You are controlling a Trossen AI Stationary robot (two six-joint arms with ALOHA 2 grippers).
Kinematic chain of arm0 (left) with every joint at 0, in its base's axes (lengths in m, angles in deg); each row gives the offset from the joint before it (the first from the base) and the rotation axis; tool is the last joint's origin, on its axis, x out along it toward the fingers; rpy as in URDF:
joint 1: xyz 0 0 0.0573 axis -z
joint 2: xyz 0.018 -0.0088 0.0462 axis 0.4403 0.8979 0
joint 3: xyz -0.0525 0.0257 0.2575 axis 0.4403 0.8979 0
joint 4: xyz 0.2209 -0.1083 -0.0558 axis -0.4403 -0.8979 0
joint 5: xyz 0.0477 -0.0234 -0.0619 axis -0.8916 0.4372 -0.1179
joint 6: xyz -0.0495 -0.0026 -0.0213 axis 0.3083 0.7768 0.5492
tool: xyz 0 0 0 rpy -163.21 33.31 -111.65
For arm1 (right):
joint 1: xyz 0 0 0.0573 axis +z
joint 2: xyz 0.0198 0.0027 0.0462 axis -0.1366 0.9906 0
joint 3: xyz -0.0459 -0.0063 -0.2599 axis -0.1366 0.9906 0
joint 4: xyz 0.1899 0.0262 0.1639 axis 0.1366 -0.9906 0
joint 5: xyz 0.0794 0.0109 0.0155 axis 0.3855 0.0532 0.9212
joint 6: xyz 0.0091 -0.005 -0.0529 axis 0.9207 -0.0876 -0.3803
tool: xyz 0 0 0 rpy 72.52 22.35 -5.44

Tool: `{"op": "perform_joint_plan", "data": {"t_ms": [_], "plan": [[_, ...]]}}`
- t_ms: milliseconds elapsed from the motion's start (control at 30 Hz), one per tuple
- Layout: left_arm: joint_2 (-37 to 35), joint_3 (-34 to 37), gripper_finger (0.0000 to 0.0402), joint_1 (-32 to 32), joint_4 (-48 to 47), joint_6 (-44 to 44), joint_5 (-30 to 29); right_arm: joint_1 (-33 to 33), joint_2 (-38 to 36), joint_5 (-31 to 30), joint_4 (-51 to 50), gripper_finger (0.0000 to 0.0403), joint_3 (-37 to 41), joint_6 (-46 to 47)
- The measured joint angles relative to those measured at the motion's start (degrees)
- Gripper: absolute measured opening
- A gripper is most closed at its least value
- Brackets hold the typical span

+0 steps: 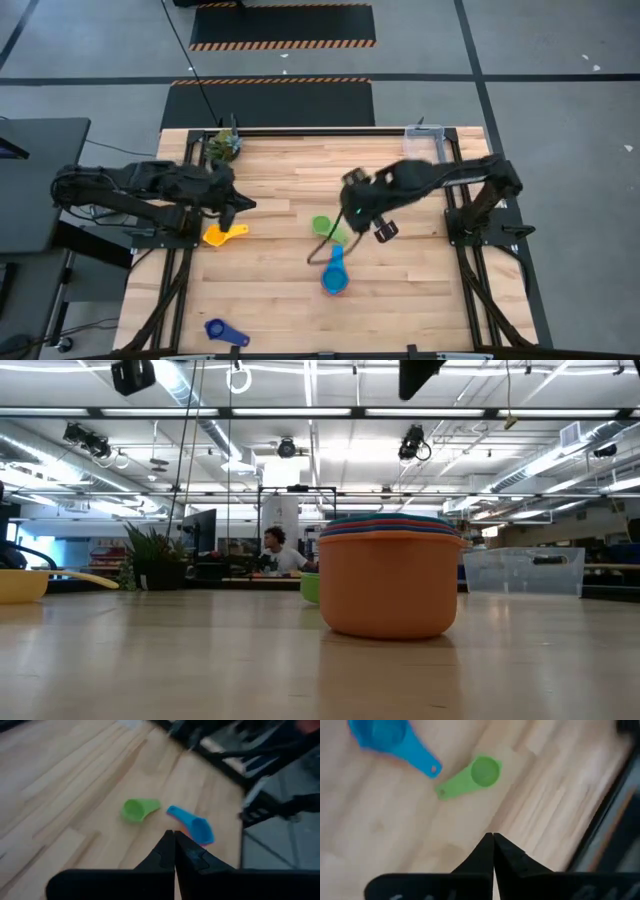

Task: Nest measuring cups in basket
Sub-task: Stack the yellow measuring cup on top of the light blue measuring cup

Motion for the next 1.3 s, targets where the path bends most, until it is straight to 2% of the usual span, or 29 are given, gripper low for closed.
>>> {"op": "perform_joint_plan", "data": {"t_ms": [233,400,600,700,767,1067,1300], "plan": [[10.8,0.0,0.0004,2.0,-4.7,0.4,5.8,-4.8,-4.9,3.0,-8.1,0.0004,0.0,26.0],[19.5,0.0,0.0004,4.2,-4.6,-1.7,8.8,-6.6,-7.2,1.4,-11.3,0.0003,0.1,45.6],[28.0,0.0,0.0004,4.5,-1.2,-10.4,9.6,-7.0,-10.4,-3.0,-11.2,0.0002,5.5,57.8],[30.8,0.0,0.0004,3.0,3.7,-13.7,7.0,-7.0,-12.1,-6.2,-11.0,0.0002,9.1,61.7],[32.2,0.0,0.0004,1.7,6.1,-16.3,6.1,-7.0,-12.9,-6.1,-10.9,0.0002,10.8,62.6],[33.1,0.0,0.0007,-3.8,6.2,-21.1,6.7,-5.6,-14.5,-6.3,-10.1,0.0003,12.1,61.9],[33.1,0.0,0.0066,-6.5,6.1,-20.8,8.7,-5.2,-14.5,-7.8,-10.1,0.0003,12.1,60.7]]}}
